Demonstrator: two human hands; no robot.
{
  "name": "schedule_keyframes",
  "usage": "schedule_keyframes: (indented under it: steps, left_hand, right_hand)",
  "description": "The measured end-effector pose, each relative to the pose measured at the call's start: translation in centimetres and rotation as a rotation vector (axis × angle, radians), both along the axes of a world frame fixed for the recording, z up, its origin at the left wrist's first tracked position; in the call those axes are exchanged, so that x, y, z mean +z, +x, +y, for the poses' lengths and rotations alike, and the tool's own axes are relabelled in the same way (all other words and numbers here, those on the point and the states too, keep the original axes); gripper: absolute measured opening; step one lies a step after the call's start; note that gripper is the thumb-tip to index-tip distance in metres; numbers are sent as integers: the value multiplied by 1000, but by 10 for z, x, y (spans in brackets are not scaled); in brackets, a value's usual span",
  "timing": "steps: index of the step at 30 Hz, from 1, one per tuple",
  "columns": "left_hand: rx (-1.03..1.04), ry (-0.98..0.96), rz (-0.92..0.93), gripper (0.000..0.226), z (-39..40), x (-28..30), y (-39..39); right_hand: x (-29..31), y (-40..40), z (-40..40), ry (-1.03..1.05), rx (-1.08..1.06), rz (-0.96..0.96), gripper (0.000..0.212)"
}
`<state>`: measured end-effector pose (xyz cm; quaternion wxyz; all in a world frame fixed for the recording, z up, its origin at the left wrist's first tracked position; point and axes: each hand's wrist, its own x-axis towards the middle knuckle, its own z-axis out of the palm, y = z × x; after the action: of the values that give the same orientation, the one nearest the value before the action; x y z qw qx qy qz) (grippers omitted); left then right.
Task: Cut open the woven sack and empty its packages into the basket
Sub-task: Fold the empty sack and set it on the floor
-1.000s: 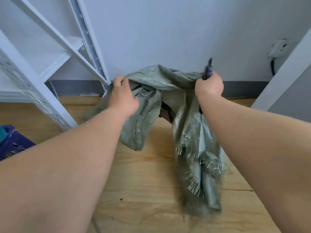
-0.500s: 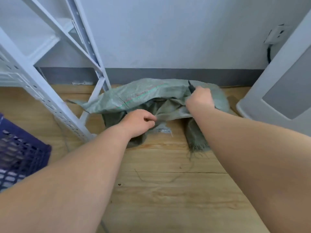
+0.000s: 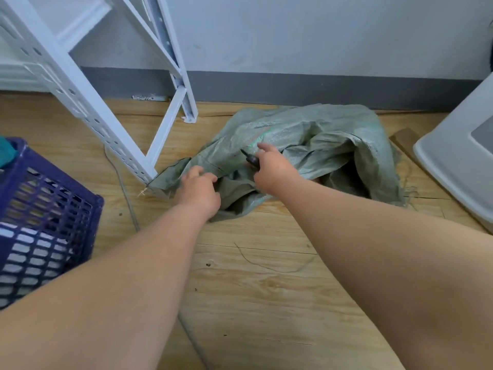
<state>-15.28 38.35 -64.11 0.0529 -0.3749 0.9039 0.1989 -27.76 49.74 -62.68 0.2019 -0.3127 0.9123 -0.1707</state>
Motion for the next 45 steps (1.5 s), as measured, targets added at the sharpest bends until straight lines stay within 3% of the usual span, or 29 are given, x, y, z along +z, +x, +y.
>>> schedule_keyframes:
  steps: [3, 13, 16, 19, 21, 24, 26, 30, 32, 35, 36, 39, 41, 45]
  left_hand:
    - [11, 6, -9, 43, -8, 1, -3]
    - [27, 119, -33, 41, -44, -11, 5]
    - [60, 140, -32, 41, -53, -19, 12]
    - [156, 74, 45, 48, -59, -23, 14]
    - [232, -7, 91, 66, -56, -19, 12]
    - [312, -211, 197, 100, -48, -14, 9]
    - [395, -298, 361, 107, -47, -7, 5]
    - [563, -111, 566, 114, -56, 28, -11]
    - [600, -11, 615, 104, -64, 46, -18]
    - [438, 144, 522, 36, -69, 64, -26]
    - [371, 143, 509, 27, -67, 69, -28]
    - [318, 29, 555, 27, -61, 90, -33]
    - [303, -24, 584, 27, -60, 105, -36]
    - [249, -61, 688, 16, -66, 140, -39]
  right_hand:
    - [13, -1, -24, 16, 45, 55, 49]
    - [-5, 0, -78, 558, 328, 172, 51]
    - [-14, -1, -77, 425, 264, 160, 31]
    - [-5, -9, -76, 54, -55, 172, 16]
    - [11, -18, -75, -106, -196, 197, 11]
    - [31, -33, -70, -201, -350, 208, 13]
    - [36, -42, -63, -209, -427, 211, 13]
    - [40, -50, -42, -201, -564, 175, 19]
    - [44, -53, -30, -208, -631, 159, 22]
    - [56, -54, -20, -209, -650, 143, 26]
    - [62, -52, -19, -226, -615, 157, 27]
    - [85, -39, -32, -468, -396, 107, 37]
    - [106, -26, -47, -716, -246, -163, 37]
    - [155, -4, -67, -828, -83, -466, 21]
